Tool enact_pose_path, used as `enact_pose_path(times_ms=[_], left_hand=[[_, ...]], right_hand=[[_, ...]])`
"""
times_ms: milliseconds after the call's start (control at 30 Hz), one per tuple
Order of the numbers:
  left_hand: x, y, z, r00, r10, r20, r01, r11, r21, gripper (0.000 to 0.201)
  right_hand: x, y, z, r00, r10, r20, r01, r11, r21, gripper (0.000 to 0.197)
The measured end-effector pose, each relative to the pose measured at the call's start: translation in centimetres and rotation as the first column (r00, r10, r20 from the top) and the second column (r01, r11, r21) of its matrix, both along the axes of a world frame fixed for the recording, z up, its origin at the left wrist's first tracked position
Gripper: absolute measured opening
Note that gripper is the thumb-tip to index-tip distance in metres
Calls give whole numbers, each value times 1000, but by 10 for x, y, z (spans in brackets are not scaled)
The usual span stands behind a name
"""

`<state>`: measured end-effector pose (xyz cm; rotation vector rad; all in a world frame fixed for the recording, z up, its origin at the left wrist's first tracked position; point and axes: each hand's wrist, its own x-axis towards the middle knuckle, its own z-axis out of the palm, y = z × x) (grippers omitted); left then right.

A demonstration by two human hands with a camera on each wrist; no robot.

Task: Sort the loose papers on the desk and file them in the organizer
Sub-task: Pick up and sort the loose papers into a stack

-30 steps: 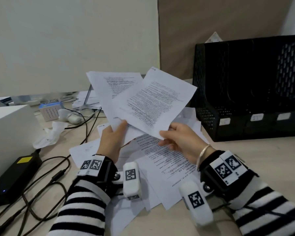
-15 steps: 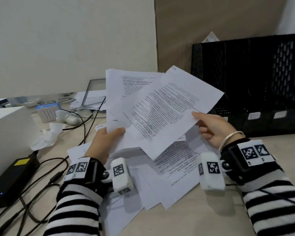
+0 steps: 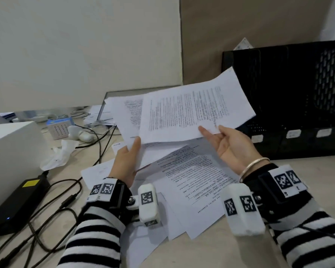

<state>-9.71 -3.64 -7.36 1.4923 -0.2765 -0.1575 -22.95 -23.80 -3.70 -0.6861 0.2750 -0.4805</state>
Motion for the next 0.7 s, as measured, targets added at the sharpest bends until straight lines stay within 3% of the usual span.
enact_pose_path(times_ms=[67,133,200,300,433,600,700], left_hand=[[-3,-5,0,1000,-12,-10,11,1000,-8,20],[-3,-6,0,1000,12,-11,-12,1000,-8,20],[-2,-4,1,999,48,-11,-48,999,24,26],[1,2,2,996,85,-16,-84,996,31,21],[12,16,2,998,67,-11,-66,997,42,28],[20,29,1,997,76,-33,-73,995,71,35],[15,29,4,989,143,34,-147,970,193,56]], right_hand=[[3,7,-6,998,53,-31,-55,997,-45,17],[6,14,-11,994,108,-32,-110,992,-67,23],[8,16,-13,987,139,-86,-149,980,-130,14],[5,8,-13,960,1,-280,-87,952,-294,8],[-1,-17,-11,899,-194,-393,-5,892,-452,3],[-6,-30,-12,819,-209,-535,-184,786,-590,13],[-4,-30,-15,863,-183,-471,-121,830,-544,13]])
